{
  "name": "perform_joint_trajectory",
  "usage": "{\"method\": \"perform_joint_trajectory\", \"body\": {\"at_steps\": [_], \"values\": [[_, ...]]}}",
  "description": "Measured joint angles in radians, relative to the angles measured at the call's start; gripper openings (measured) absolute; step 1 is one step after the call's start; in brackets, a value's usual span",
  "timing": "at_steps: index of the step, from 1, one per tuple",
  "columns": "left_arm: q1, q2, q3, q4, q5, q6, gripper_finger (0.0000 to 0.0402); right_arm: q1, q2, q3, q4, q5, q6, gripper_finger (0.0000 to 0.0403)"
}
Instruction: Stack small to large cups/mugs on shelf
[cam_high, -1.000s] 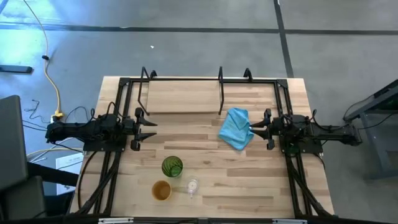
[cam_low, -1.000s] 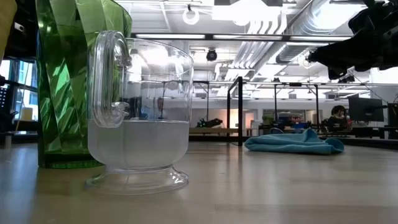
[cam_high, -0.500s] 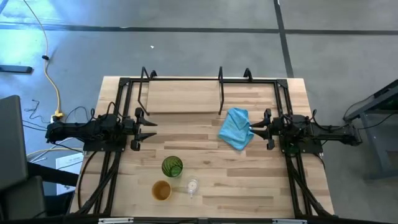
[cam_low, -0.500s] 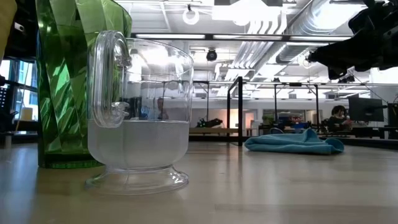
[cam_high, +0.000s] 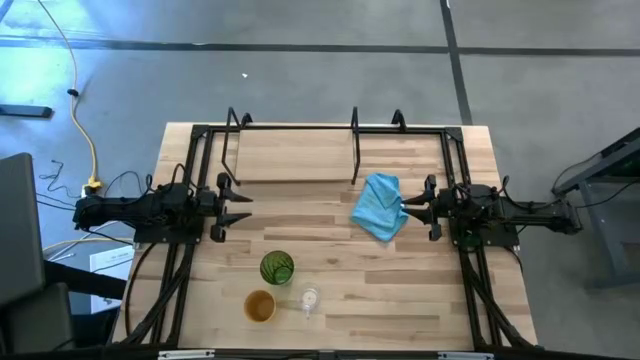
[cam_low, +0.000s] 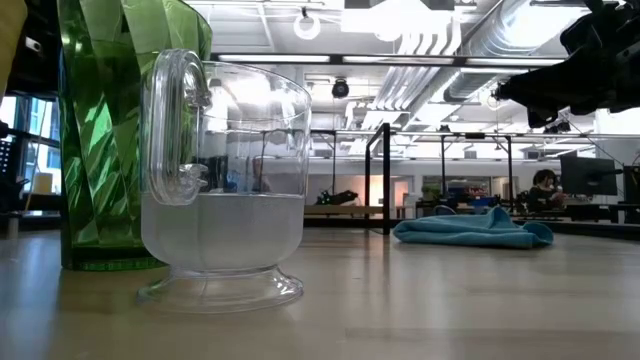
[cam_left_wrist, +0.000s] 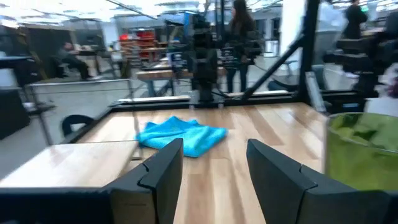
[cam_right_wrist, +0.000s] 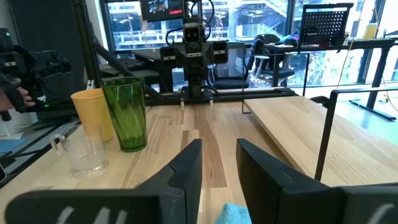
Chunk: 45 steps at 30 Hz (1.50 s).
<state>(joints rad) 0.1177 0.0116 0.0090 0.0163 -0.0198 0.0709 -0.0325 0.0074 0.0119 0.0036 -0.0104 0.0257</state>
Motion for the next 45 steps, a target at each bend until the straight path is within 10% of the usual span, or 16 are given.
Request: {"method": "perform_joint_trajectory", "body": {"at_steps": [27, 39, 45], "values": [[0.000, 0.000, 0.000, 0.044, -0.011, -0.286, 0.0168, 0.000, 0.000, 0.000, 0.023, 0.015, 0.314, 0.0089], [-0.001, 0.006, 0.000, 0.047, 0.368, -0.365, 0.0168, 0.072, 0.004, -0.002, 0.095, -0.054, 0.349, 0.0089], [0.000, 0.006, 0.000, 0.048, 0.365, -0.356, 0.0168, 0.135, 0.033, -0.002, 0.266, -0.032, 0.116, 0.0089]]}}
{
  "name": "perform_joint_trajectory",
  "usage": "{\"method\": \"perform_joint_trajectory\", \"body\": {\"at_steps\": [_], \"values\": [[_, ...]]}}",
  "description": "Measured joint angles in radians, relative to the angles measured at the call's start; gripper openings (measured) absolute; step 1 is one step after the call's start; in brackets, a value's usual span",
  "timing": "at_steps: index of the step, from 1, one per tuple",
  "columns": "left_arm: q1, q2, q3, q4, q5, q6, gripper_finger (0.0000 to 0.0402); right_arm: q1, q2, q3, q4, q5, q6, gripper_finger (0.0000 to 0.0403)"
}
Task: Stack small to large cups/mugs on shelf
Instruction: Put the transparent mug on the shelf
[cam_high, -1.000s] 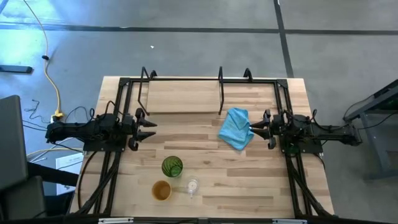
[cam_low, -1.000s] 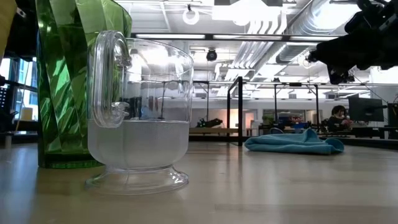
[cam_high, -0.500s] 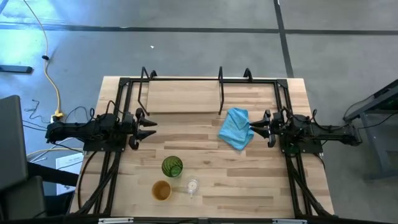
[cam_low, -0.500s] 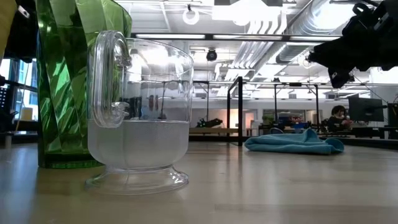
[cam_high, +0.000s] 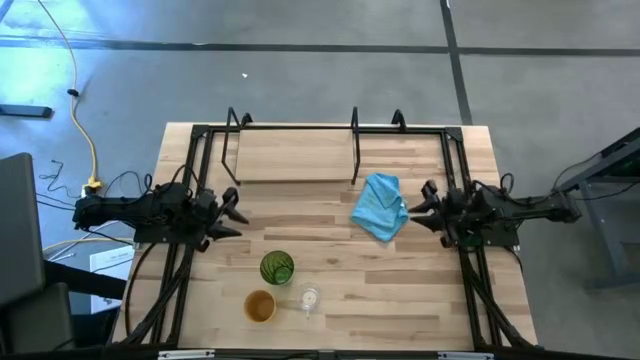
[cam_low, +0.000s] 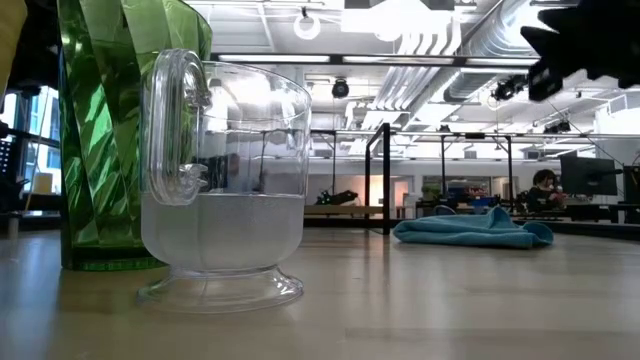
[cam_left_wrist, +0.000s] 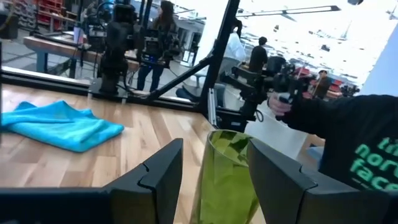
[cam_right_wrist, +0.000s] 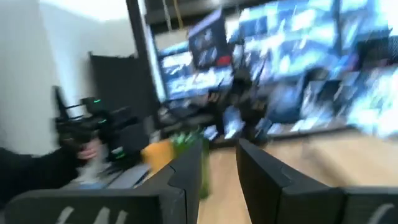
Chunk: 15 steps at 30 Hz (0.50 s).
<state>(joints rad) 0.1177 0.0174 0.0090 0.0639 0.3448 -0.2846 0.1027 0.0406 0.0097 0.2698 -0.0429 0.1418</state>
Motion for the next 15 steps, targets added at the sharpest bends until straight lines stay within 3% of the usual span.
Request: {"method": "perform_joint_trajectory", "body": {"at_steps": [4, 15], "values": [[0.000, 0.000, 0.000, -0.003, -0.038, 0.015, 0.0168, -0.006, 0.000, 0.024, 0.067, 0.040, -0.176, 0.0089], [0.000, 0.000, 0.000, -0.005, -0.049, -0.004, 0.0168, 0.007, 0.047, 0.116, -0.065, -0.014, -0.139, 0.0089]]}}
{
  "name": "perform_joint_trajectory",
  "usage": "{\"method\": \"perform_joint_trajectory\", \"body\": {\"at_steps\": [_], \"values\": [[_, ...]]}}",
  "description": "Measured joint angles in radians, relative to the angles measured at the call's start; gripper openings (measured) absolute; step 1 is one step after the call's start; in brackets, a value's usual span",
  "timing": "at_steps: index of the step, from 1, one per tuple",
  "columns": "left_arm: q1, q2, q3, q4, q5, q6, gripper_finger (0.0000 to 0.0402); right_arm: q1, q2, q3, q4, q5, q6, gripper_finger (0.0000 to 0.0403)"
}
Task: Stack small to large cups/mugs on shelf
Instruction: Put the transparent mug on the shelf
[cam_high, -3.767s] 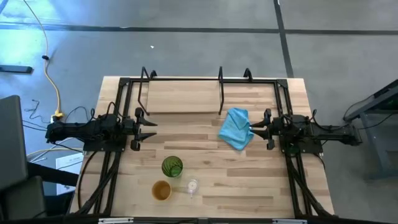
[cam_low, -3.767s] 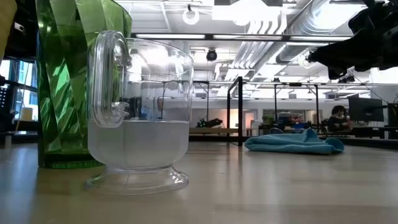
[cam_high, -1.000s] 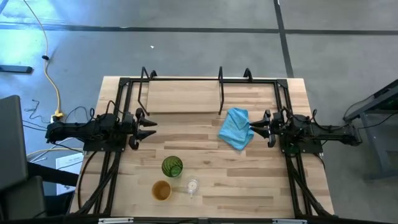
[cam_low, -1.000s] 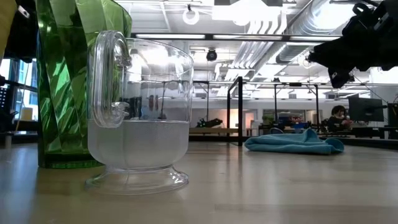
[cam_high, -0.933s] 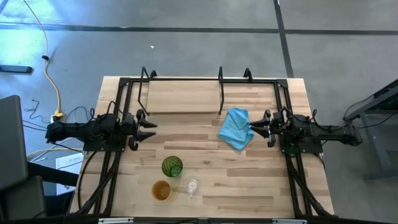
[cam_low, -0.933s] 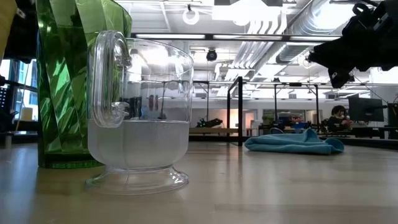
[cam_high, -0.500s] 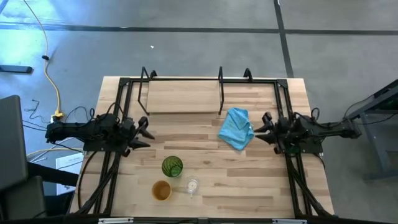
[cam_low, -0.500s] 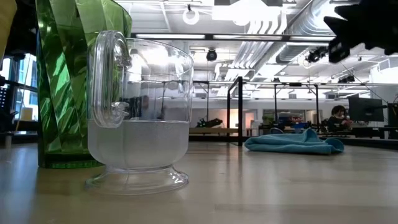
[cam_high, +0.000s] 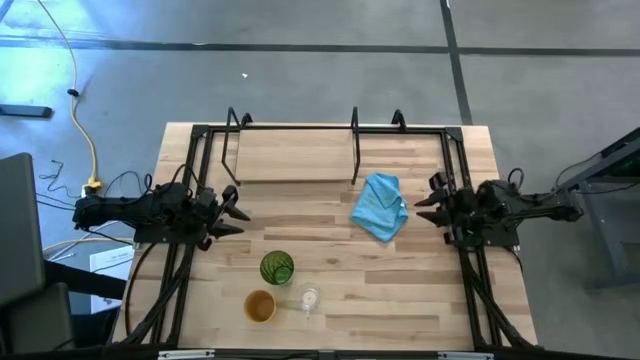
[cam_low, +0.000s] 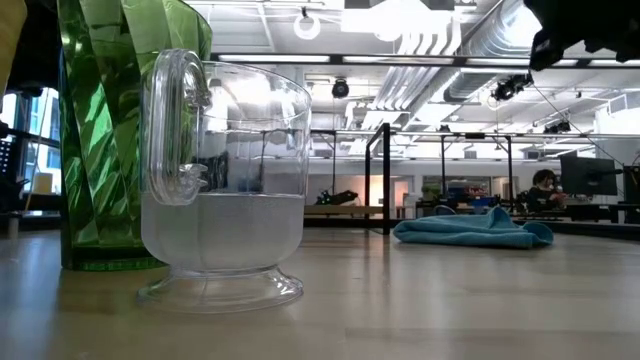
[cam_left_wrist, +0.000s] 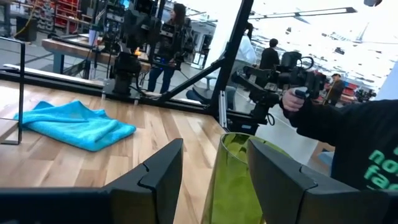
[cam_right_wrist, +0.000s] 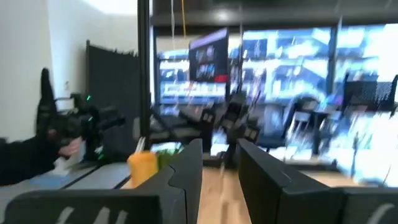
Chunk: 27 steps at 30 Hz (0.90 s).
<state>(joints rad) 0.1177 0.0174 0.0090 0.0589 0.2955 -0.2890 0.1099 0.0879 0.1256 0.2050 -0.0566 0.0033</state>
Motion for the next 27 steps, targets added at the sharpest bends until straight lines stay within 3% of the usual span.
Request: {"method": "perform_joint_trajectory", "body": {"at_steps": [9, 14, 18, 23, 27], "values": [[0.000, 0.000, 0.000, 0.000, -0.001, 0.003, 0.0168, 0.066, 0.276, 0.008, 0.306, -0.015, 0.021, 0.0089], [0.000, 0.000, 0.000, 0.000, -0.002, 0.003, 0.0168, 0.091, 0.469, 0.100, 0.332, 0.057, 0.038, 0.0089], [0.000, 0.000, 0.000, 0.000, -0.003, 0.003, 0.0168, 0.100, 0.652, 0.221, 0.273, 0.133, 0.129, 0.0089], [0.000, 0.000, 0.000, -0.001, -0.002, 0.003, 0.0168, 0.094, 0.895, 0.431, 0.065, 0.134, 0.262, 0.0089], [0.000, 0.000, 0.000, -0.001, -0.002, 0.003, 0.0168, 0.084, 1.089, 0.615, -0.096, 0.116, 0.280, 0.0089]]}}
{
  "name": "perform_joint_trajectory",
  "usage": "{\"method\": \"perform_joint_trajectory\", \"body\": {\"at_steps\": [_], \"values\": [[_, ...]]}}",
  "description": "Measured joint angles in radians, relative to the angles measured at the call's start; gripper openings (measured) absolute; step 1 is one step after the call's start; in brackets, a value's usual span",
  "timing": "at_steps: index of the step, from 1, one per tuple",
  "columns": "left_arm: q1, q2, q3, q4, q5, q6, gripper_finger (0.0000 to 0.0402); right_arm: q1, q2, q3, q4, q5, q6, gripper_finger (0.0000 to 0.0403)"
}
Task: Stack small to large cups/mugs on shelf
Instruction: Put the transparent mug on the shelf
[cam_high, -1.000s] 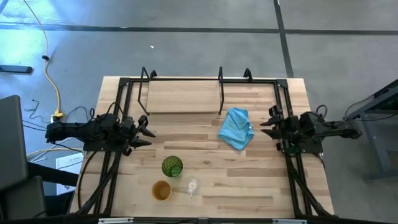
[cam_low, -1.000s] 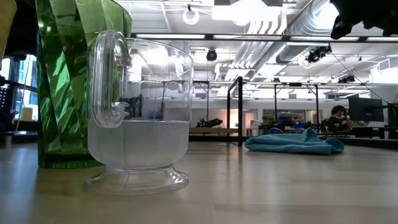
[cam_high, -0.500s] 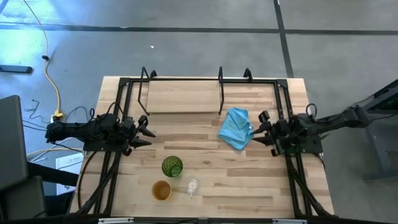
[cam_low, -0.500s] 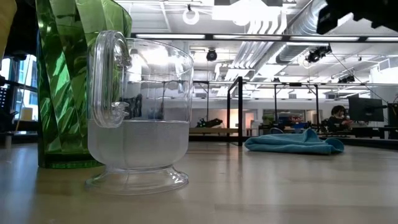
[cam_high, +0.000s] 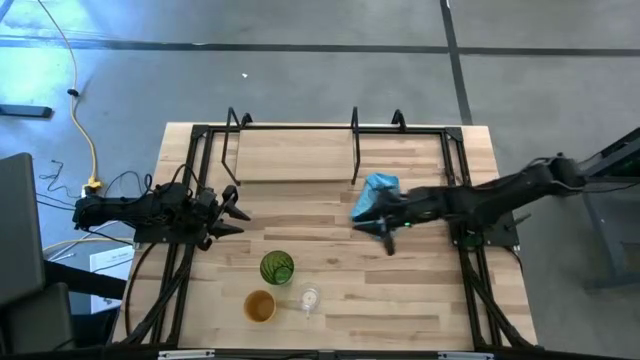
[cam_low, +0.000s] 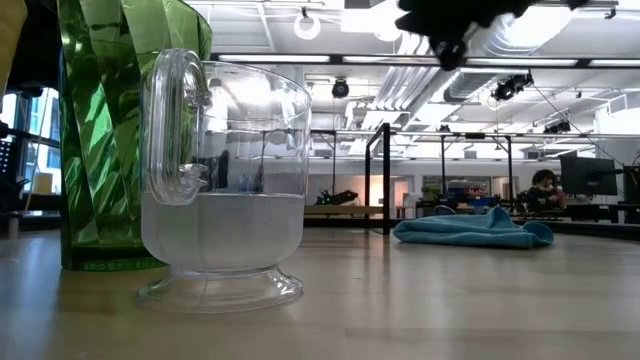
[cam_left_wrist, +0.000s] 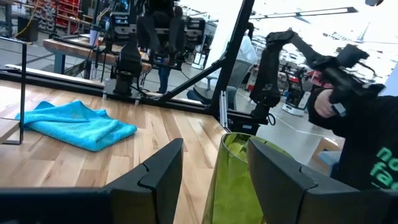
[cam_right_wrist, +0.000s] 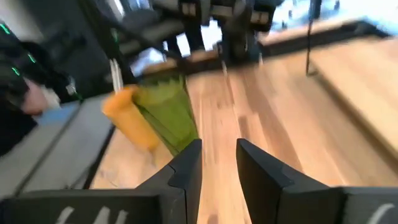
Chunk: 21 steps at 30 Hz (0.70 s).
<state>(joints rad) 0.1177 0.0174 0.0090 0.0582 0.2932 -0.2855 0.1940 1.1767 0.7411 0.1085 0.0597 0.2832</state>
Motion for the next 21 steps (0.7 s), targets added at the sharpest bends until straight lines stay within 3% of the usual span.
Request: {"method": "perform_joint_trajectory", "body": {"at_steps": [7, 12, 21], "values": [[0.000, 0.000, 0.000, 0.000, 0.000, 0.000, 0.0168, 0.001, 0.309, 0.324, -0.287, -0.148, -0.157, 0.0089], [0.000, 0.000, 0.000, 0.000, 0.000, 0.000, 0.0168, 0.000, 0.488, 0.562, -0.530, -0.175, -0.264, 0.0089], [0.000, 0.000, 0.000, -0.001, 0.001, 0.012, 0.0168, 0.000, 0.706, 0.910, -0.682, -0.187, -0.133, 0.0089]]}}
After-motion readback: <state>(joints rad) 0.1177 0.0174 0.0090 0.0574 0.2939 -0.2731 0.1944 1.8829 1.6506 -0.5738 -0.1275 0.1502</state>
